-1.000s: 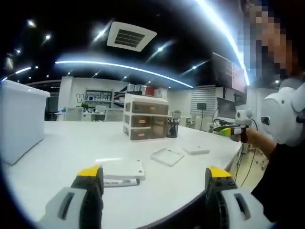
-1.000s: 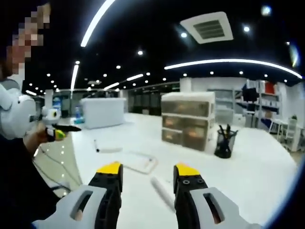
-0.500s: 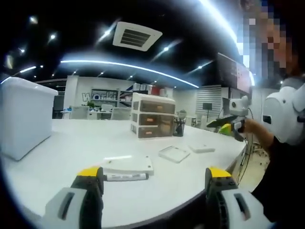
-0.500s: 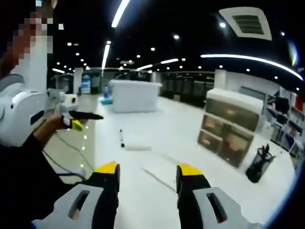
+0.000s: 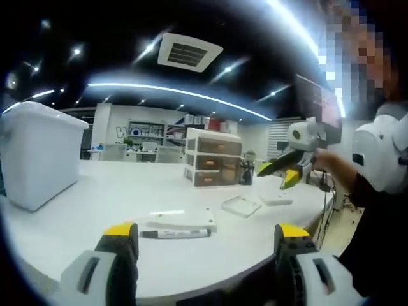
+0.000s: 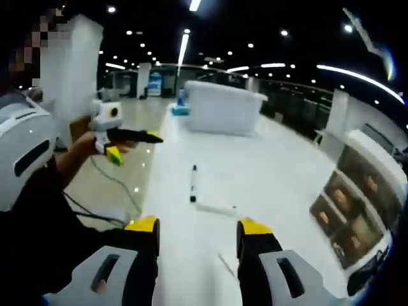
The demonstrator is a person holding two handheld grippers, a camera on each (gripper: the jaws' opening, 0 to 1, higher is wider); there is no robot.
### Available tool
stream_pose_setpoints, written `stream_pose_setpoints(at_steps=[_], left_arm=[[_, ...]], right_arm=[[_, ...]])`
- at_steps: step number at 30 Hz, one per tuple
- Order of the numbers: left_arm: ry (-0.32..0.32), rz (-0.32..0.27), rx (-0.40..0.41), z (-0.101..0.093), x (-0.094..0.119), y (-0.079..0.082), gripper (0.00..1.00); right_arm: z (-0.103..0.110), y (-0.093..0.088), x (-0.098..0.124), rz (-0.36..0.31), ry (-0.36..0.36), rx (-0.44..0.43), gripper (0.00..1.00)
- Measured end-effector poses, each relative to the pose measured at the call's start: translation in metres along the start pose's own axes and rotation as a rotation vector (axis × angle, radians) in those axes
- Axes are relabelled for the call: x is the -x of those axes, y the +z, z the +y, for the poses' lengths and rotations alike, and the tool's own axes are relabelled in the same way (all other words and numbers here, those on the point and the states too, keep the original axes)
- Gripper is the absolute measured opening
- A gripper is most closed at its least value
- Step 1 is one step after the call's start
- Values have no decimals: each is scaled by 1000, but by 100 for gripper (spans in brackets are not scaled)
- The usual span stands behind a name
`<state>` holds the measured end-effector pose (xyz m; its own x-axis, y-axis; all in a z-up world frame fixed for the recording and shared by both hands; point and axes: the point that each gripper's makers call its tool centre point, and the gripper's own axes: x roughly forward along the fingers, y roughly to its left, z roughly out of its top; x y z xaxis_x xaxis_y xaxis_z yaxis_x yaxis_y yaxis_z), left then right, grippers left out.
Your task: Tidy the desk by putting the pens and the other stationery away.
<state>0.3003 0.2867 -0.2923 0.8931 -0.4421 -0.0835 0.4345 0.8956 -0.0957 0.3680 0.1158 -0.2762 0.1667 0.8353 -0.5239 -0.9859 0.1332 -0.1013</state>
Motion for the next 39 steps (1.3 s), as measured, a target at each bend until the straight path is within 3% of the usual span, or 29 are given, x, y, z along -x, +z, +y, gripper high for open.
stream_pose_setpoints(at_steps=[9, 21, 30, 39], left_arm=[[15, -21, -8, 7, 9, 4, 87], [27, -43, -12, 11, 15, 9, 87], [27, -58, -6, 12, 16, 10, 87], [36, -57, -2, 14, 18, 8, 87]], right_arm=[[3, 22, -62, 88, 115, 55, 44], [16, 6, -130, 264, 249, 107, 42], [24, 5, -166, 352, 311, 137, 40], [27, 4, -189, 433, 353, 138, 36]])
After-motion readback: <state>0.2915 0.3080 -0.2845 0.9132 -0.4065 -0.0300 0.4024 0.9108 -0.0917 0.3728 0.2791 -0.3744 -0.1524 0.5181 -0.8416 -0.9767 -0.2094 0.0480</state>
